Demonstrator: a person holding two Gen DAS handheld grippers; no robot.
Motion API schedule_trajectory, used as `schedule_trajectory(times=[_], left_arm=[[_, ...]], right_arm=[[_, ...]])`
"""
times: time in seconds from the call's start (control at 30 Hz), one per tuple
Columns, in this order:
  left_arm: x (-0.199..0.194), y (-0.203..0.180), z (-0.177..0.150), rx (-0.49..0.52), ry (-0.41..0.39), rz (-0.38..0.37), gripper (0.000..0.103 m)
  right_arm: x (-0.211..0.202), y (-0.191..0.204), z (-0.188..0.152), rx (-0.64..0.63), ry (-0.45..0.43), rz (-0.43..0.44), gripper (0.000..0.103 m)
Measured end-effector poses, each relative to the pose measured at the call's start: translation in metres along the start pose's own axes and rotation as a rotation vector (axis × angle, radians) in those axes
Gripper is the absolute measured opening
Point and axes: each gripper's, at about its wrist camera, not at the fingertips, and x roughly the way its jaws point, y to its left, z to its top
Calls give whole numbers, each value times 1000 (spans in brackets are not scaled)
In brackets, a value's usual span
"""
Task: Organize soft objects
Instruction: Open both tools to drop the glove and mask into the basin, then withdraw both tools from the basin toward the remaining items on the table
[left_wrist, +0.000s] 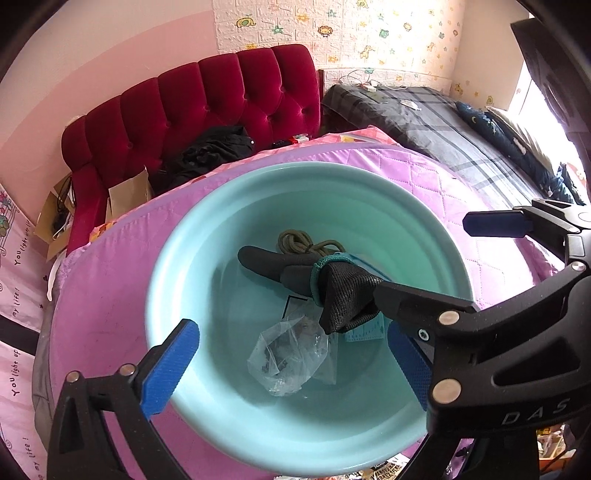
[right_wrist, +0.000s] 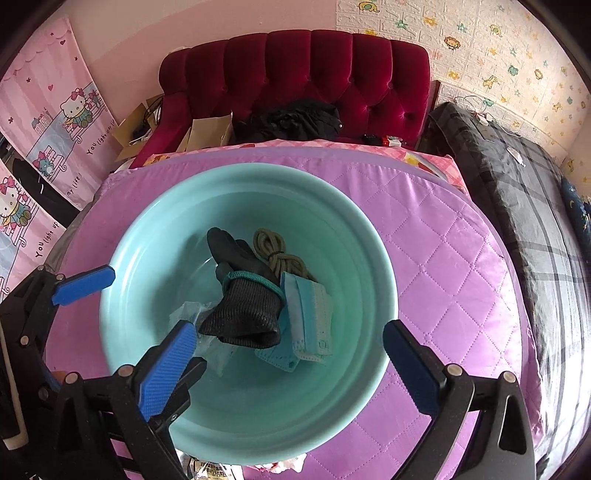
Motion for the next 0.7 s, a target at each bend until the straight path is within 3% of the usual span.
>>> schedule_trajectory(times=[0.7], left_arm=[[-57, -7, -56, -64, -31, 75, 103]], right_arm=[[-45, 0, -54, -11, -2, -14, 103]])
